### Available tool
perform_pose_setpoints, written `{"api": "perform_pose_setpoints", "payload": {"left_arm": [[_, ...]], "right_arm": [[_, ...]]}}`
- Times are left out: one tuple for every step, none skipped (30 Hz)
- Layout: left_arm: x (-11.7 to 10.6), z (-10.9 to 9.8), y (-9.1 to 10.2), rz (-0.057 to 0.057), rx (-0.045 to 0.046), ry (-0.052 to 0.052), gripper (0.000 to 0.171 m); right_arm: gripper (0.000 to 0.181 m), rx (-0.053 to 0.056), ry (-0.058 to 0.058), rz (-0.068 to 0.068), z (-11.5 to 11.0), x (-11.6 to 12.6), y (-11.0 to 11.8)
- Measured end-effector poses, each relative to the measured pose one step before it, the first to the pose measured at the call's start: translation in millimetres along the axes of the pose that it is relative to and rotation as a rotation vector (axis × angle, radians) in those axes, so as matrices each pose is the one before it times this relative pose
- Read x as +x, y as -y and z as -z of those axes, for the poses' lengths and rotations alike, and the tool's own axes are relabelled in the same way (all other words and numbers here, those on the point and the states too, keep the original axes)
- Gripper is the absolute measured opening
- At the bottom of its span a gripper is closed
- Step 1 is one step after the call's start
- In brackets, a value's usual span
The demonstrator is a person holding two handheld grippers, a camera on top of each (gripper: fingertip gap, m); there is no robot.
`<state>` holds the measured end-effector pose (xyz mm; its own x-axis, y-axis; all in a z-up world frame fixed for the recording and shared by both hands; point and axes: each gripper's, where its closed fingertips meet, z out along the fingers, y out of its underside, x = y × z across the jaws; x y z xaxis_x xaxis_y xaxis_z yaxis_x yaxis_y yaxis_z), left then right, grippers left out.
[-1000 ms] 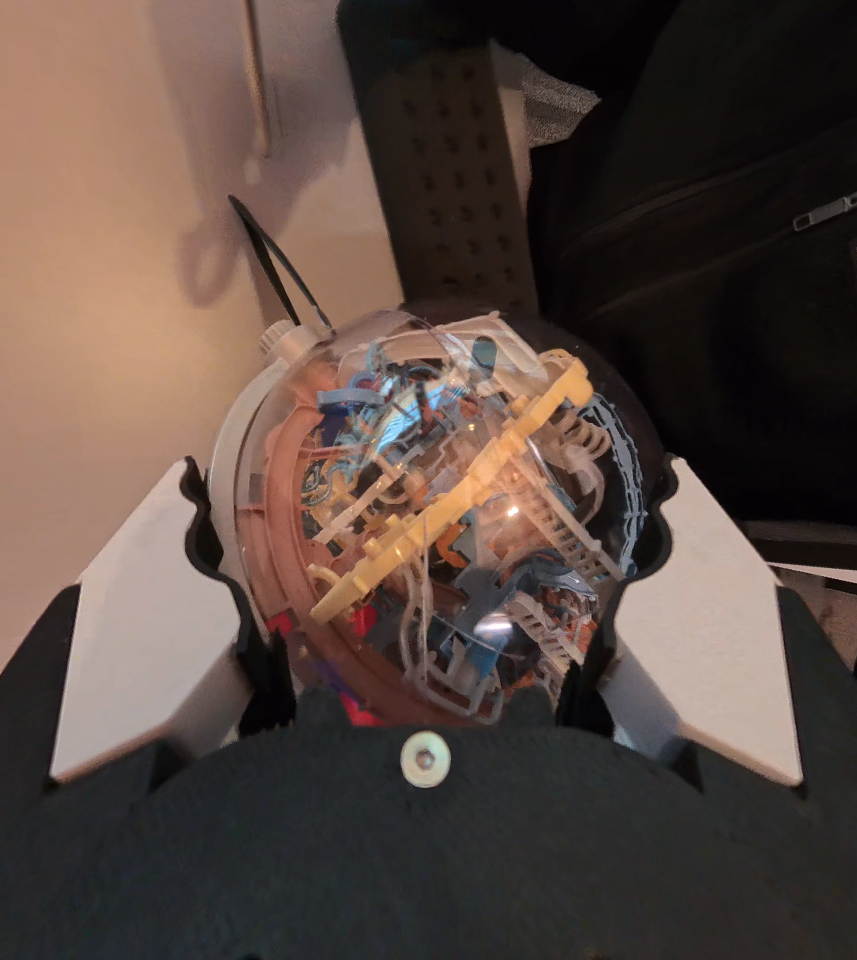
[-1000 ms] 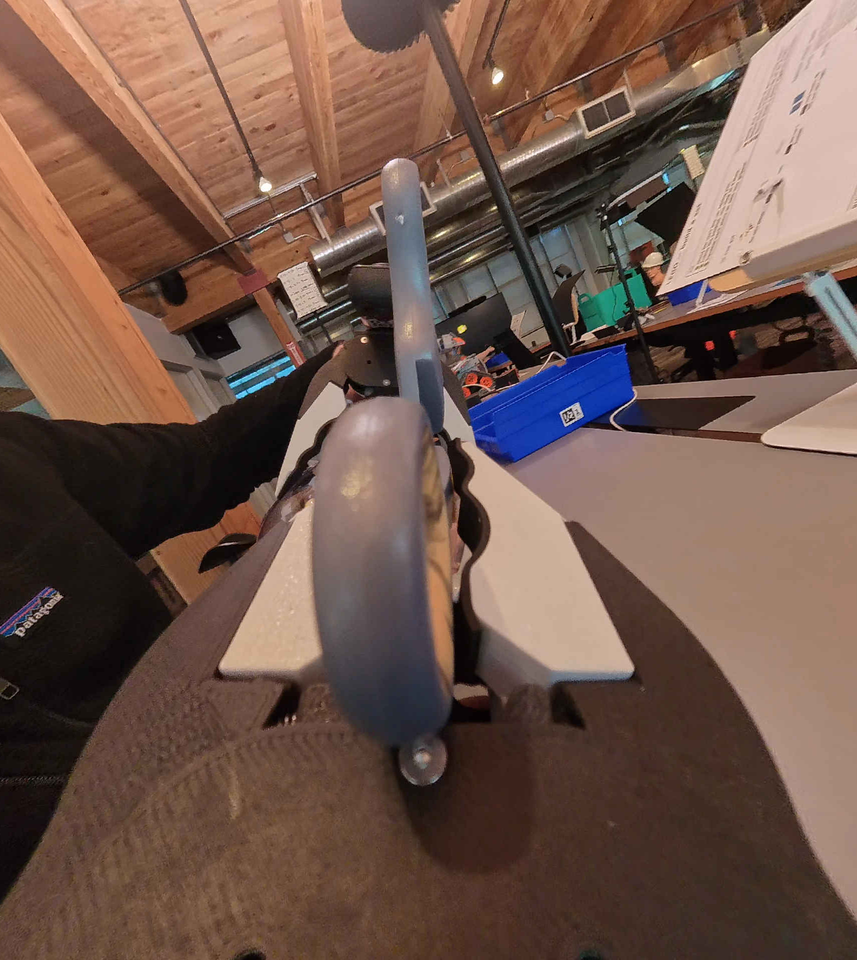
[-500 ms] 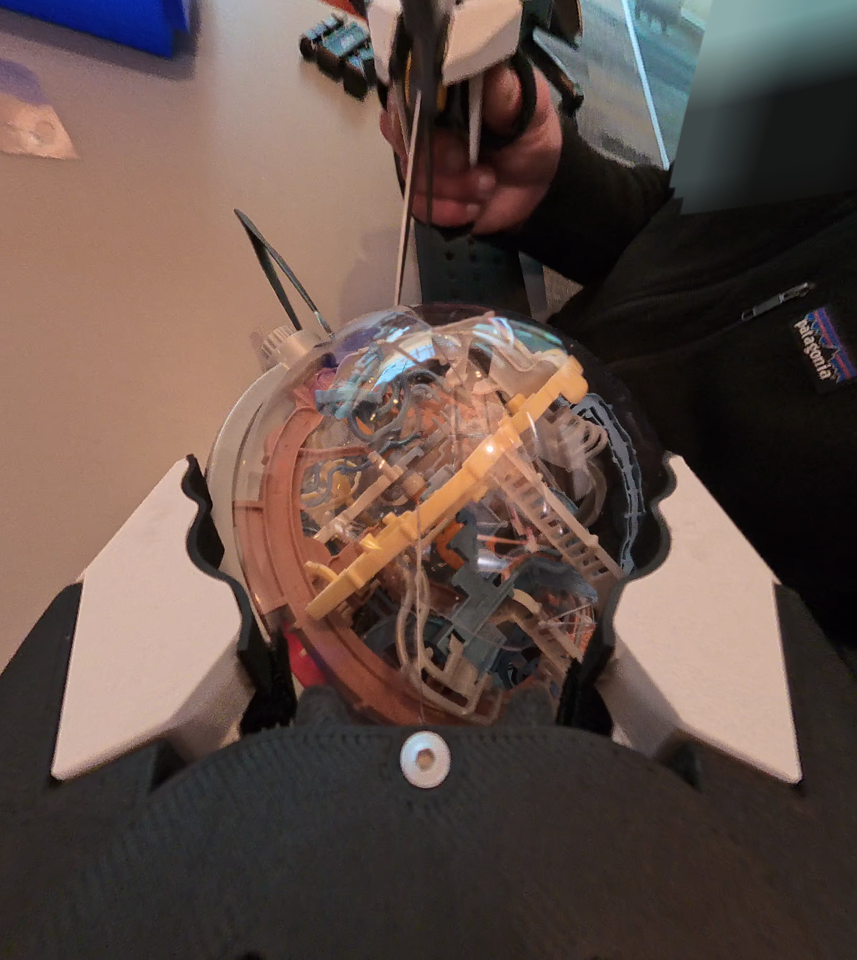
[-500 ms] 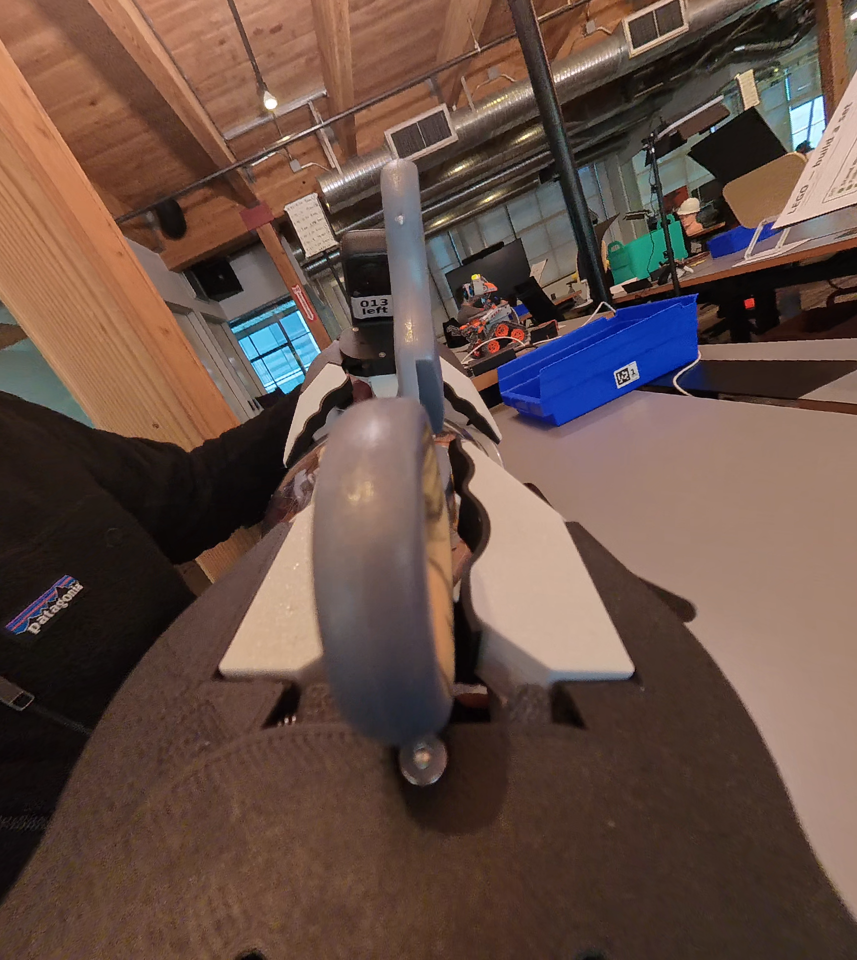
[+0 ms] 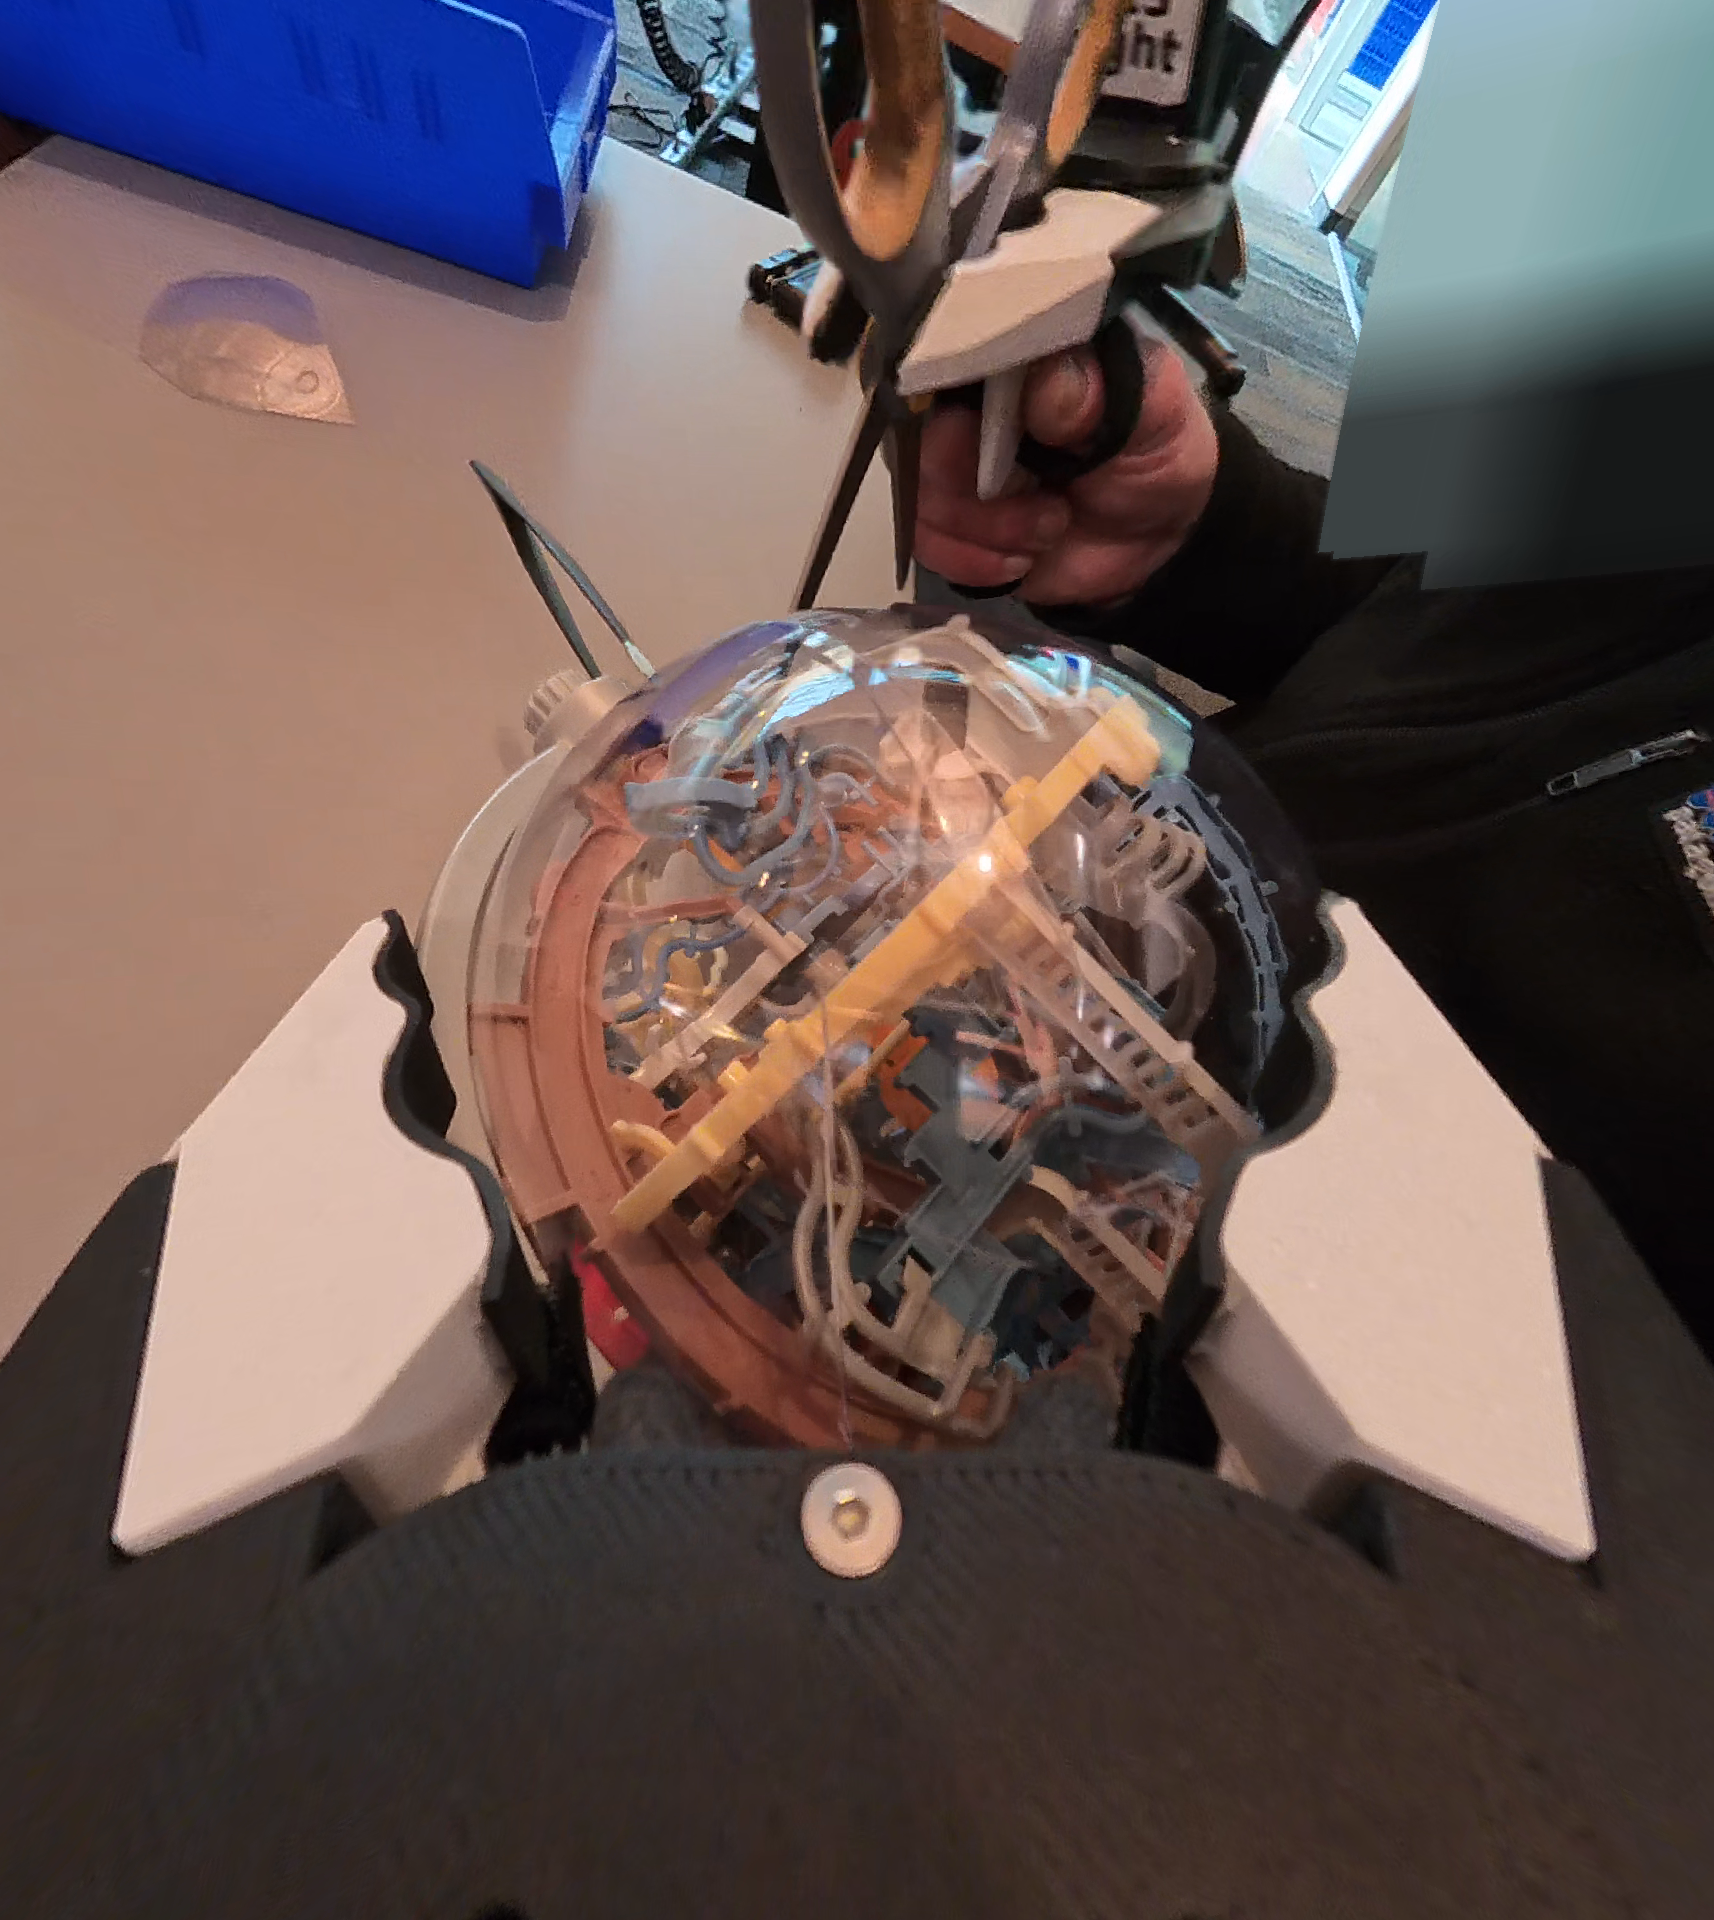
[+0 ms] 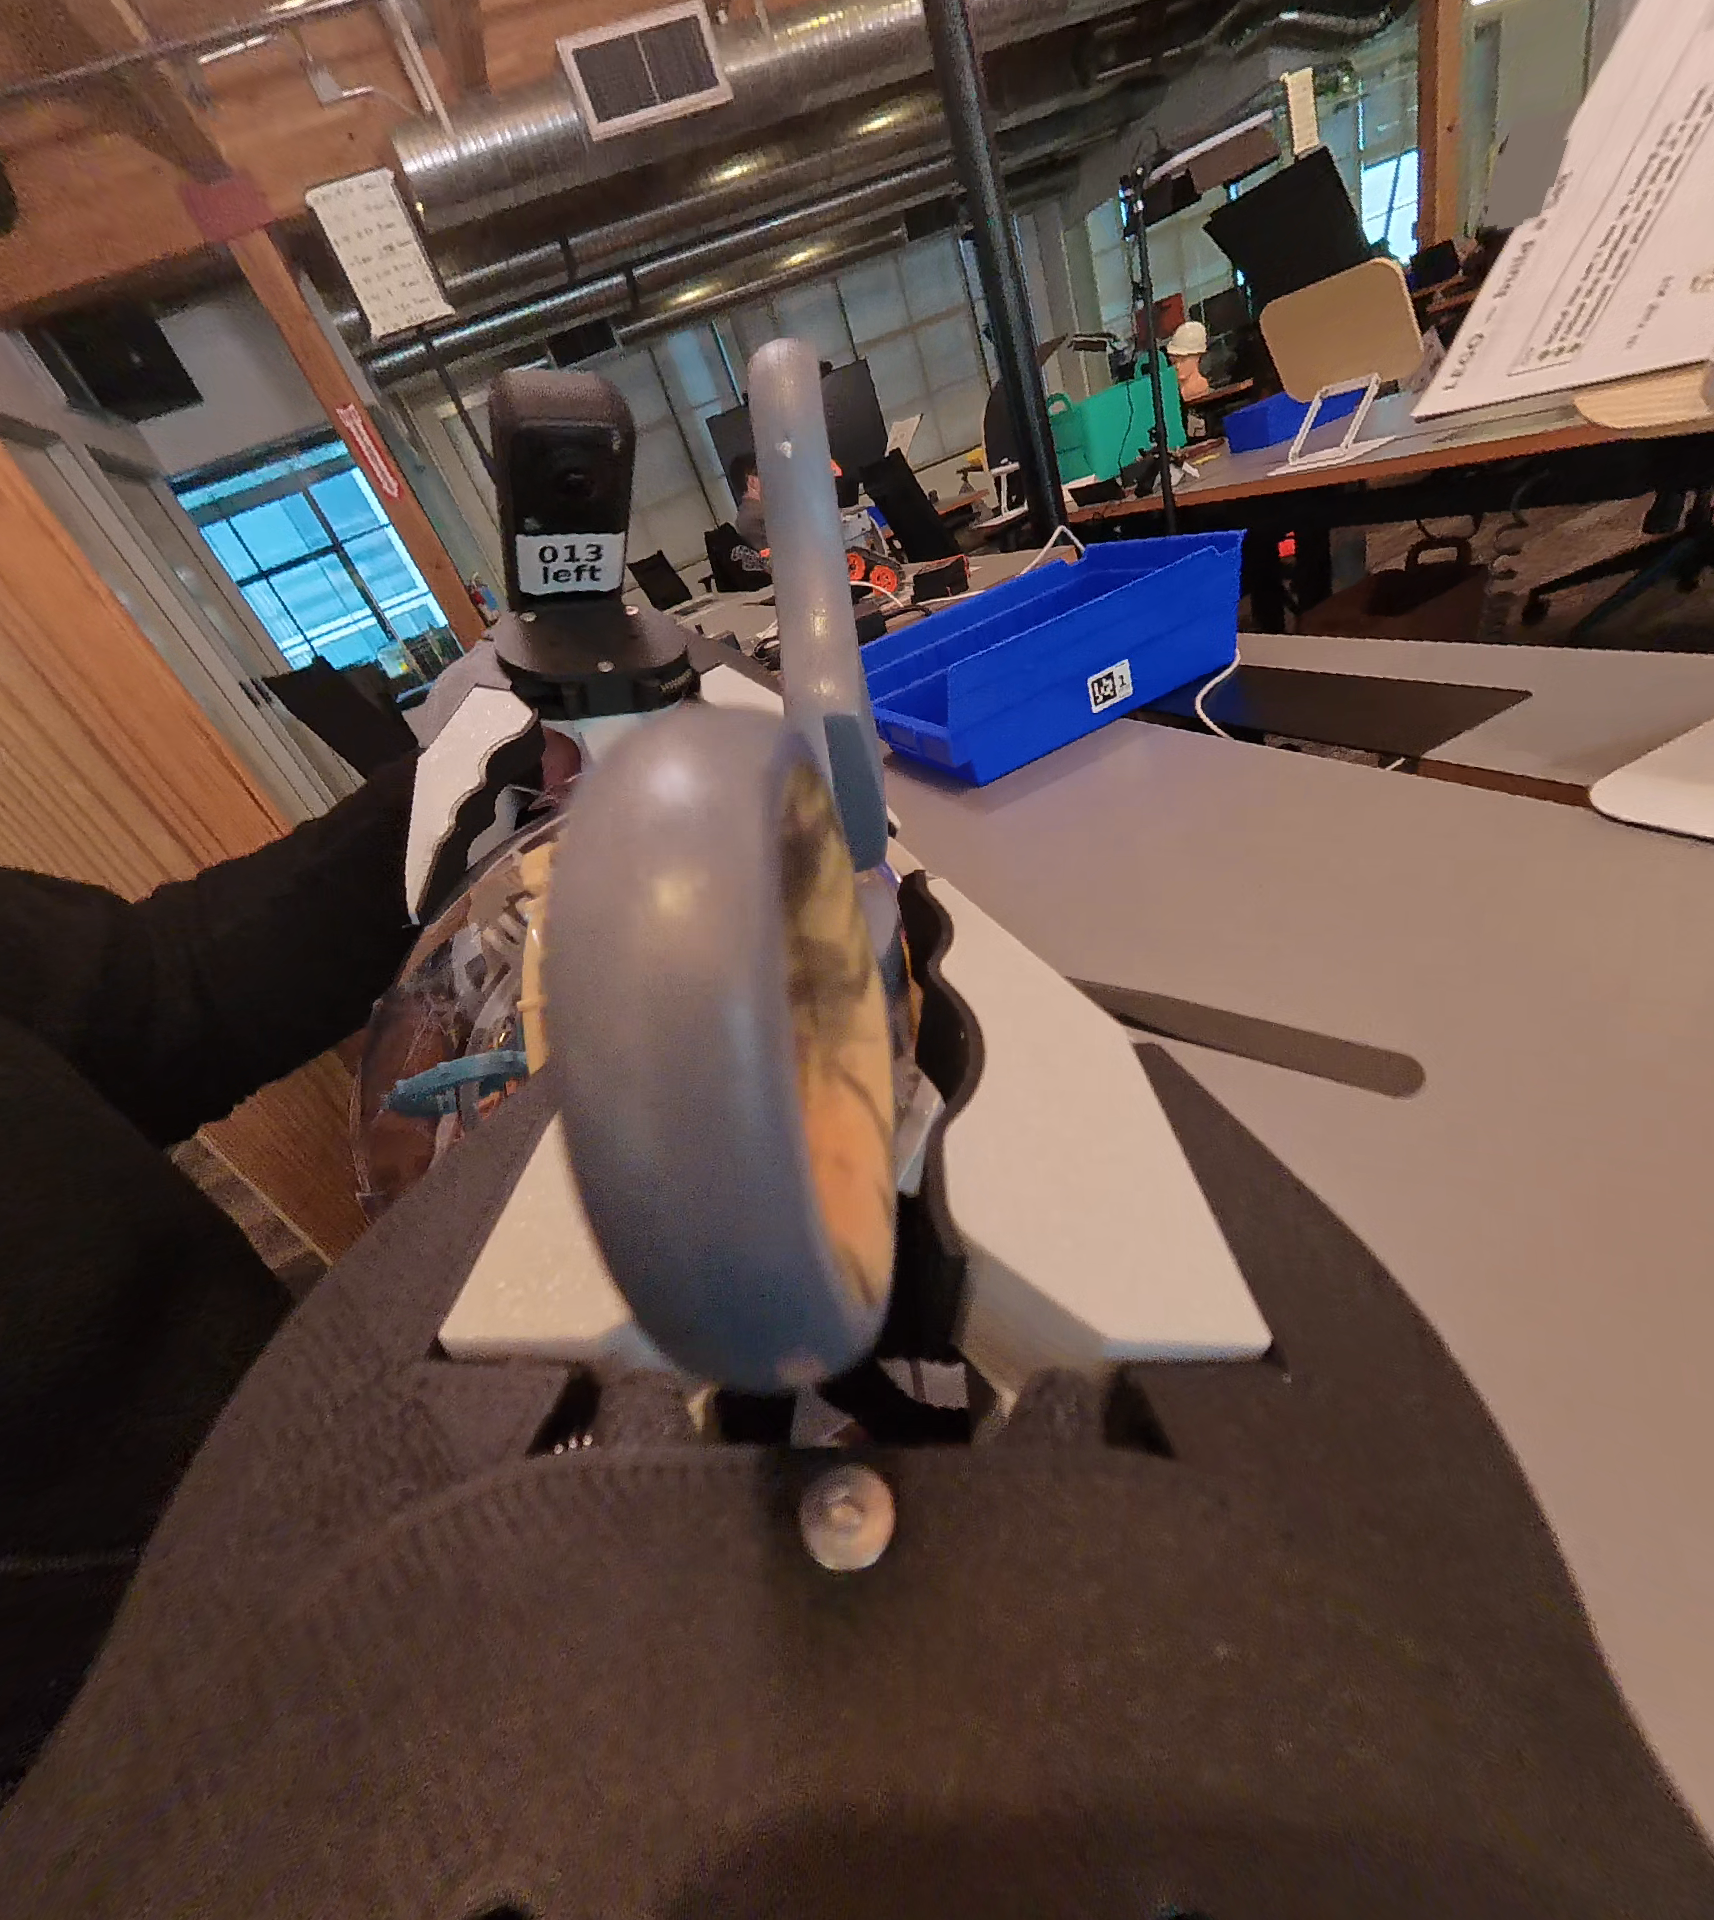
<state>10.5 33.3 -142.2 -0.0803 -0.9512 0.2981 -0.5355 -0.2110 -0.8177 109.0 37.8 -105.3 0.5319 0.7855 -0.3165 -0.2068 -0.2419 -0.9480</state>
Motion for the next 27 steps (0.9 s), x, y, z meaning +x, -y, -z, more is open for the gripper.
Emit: {"api": "perform_pose_setpoints", "payload": {"left_arm": [[-3.17, -1.49, 3.13, 0.0004, 0.00833, 0.0169, 0.151], [0.47, -1.58, 2.02, -0.0164, -0.00106, 0.0043, 0.15], [0.97, -1.75, -0.39, -0.0073, -0.01672, 0.0012, 0.15], [-0.83, -2.03, -0.26, 0.004, -0.01519, 0.0096, 0.151], [-0.62, -1.69, 0.05, 0.0042, -0.01226, 0.0067, 0.151], [-0.06, -0.86, -0.14, -0.0002, -0.00857, 0.0012, 0.151], [-0.42, -0.38, 0.15, 0.0035, -0.00069, 0.003, 0.151], [-0.64, -0.48, -0.8, 0.0143, -0.00528, 0.0067, 0.151], [-0.15, -0.26, -0.9, 0.0041, -0.00595, 0.0066, 0.152], [-0.46, -0.27, -0.31, 0.0055, -0.00258, 0.0062, 0.15], [-0.44, -0.52, -0.1, 0.0047, -0.00312, 0.0043, 0.152], [-0.18, -0.99, 0.09, -0.0002, -0.00541, 0.0067, 0.152], [0.0, -1.18, 0.52, -0.0058, -0.00542, 0.0076, 0.151], [1.17, -1.5, 1.19, -0.0082, -0.00001, -0.0006, 0.15], [1.36, -1.54, 2.07, -0.0106, 0.00607, -0.0013, 0.147], [2.52, -1.18, 4.6, 0.0132, 0.02213, -0.0097, 0.136], [-1.44, -0.31, -0.42, 0.0138, -0.00185, 0.0031, 0.136], [-0.8, 0.61, -0.05, 0.0074, 0.00494, 0.0004, 0.136], [-1.05, -0.11, 0.07, 0.0095, 0.00168, 0.0053, 0.136], [-0.17, -0.21, 0.08, 0.0025, 0.00015, 0.0016, 0.136], [0.38, -0.11, -0.03, -0.0015, -0.00014, 0.0008, 0.136], [0.53, -0.39, -0.14, -0.0027, -0.00255, 0.0035, 0.136], [1.48, -0.62, -0.02, -0.0093, -0.00487, 0.0057, 0.137], [1.54, -0.71, 0.05, -0.0082, -0.00339, 0.004, 0.136], [0.59, -0.63, -0.11, -0.006, -0.00243, 0.0056, 0.136], [0.03, -0.55, -0.09, -0.0015, -0.00285, 0.0068, 0.136], [0.68, -0.37, 0.06, -0.0057, -0.00249, 0.0034, 0.136]], "right_arm": [[0.016, -0.0066, -0.01, 0.0118, -2.07, 1.97, -3.19], [0.016, 0.0041, -0.0092, -0.0154, -0.8, 4.38, -2.19], [0.016, 0.0127, -0.0001, -0.0302, 0.77, 4.1, -0.7], [0.016, 0.0084, -0.0055, -0.0164, 0.89, 3.72, -0.97], [0.016, 0.0056, -0.0029, -0.0041, 0.08, 1.96, -1.49], [0.016, 0.006, 0.0041, -0.0131, 0.03, 1.05, -0.82], [0.016, 0.008, 0.0015, -0.0173, 0.73, 2.25, -0.31], [0.016, 0.0122, -0.0006, -0.0263, 1.45, 3.74, -0.87], [0.016, 0.0112, -0.0115, -0.0253, 1.7, 5.43, -1.28], [0.016, 0.0018, -0.0219, 0.0037, 0.85, 4.2, -1.25], [0.016, -0.0052, -0.0082, 0.018, -1.29, -0.65, -0.56], [0.015, -0.0093, 0.0002, 0.0231, -3.16, -3.6, -0.56], [0.015, -0.016, -0.0061, 0.0353, -4.15, -3.67, -1.33], [0.016, -0.0156, -0.0043, 0.0275, -4.41, -3.2, -1.01], [0.016, -0.0121, -0.0033, 0.011, -4.49, -1.65, -1.48], [0.017, -0.0143, -0.008, -0.0004, -4.46, 1.38, -3.42], [0.016, -0.0005, -0.0048, -0.0214, -2.09, 4.63, -2.02], [0.017, 0.0125, 0.0048, -0.0412, 1.14, 5.22, 0.66], [0.016, -0.0007, 0.0019, -0.0208, 1.36, 3.45, -0.57], [0.016, -0.0075, 0.0006, -0.0011, 0.36, 1.1, -1.02], [0.016, -0.0047, 0.0062, -0.0135, -0.26, 0.6, 0.03], [0.016, -0.0032, 0.0086, -0.0177, -0.22, 1.11, 0.49], [0.016, -0.005, 0.0058, -0.0154, 0.2, 2.07, 0.5], [0.016, -0.0028, 0.0072, -0.0206, 0.09, 2.25, 0.82], [0.016, -0.0012, 0.0107, -0.0253, -0.7, 2.04, 0.93], [0.016, -0.0064, 0.0042, -0.0088, -1.45, 2.08, 0.54], [0.016, -0.0126, 0.0074, -0.0065, -2.2, 1.26, 0.57]]}}
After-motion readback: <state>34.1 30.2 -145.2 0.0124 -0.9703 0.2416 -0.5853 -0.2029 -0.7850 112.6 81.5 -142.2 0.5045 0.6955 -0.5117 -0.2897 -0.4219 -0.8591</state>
